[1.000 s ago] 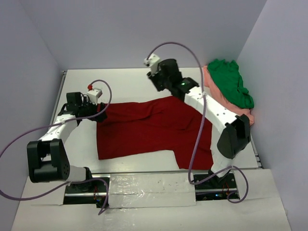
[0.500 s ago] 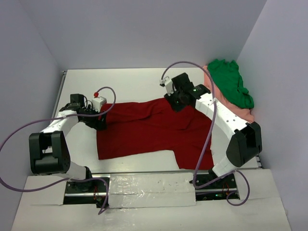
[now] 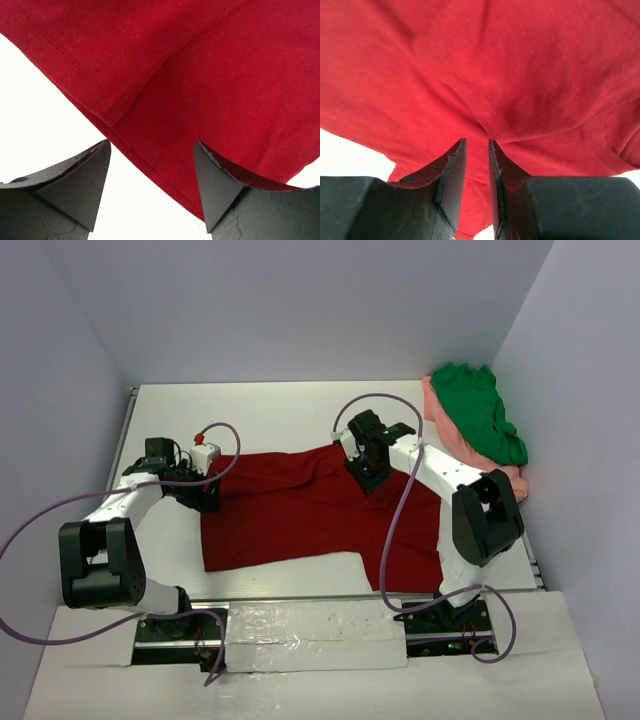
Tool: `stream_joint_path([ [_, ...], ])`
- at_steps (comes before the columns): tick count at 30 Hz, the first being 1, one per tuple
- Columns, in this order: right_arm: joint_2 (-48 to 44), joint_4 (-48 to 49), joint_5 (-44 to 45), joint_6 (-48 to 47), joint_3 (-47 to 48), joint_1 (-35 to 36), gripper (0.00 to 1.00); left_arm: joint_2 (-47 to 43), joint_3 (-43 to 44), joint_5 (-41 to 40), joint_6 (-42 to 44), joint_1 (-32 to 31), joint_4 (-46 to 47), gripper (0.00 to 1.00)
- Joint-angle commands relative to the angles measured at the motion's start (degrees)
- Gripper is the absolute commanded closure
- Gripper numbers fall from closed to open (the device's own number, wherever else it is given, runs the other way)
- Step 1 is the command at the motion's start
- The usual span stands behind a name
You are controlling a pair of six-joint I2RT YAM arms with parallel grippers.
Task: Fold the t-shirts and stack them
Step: Fold the flattened tshirt in 1/3 of the way
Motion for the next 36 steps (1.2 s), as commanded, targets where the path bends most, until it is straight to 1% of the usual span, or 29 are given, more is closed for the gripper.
stream_joint_path([
  [1,1.67,-1.12,5.29,1.52,-0.97,-0.61,0.68,-2.01,-0.69,-0.12,0.20,0.25,1.45,0.23],
  [10,4.22,1.34,13.22,2.05,-6.07,-2.01,0.66,-2.19,-1.05,0.67,-0.16,0.25,1.89,0.23],
  [20,4.92,3.19,12.96,2.49,-7.83,-2.81,0.63,-2.27,-1.75,1.20,-0.16,0.25,2.42,0.23],
  [28,3.08,5.65,7.86,3.02,-7.39,-2.81,0.62,-2.19,-2.10,1.29,0.02,0.25,2.59,0.23],
  [36,3.95,6.62,7.07,3.19,-6.69,-2.72,0.62,-1.83,-2.89,1.55,0.02,0.33,3.47,0.24],
])
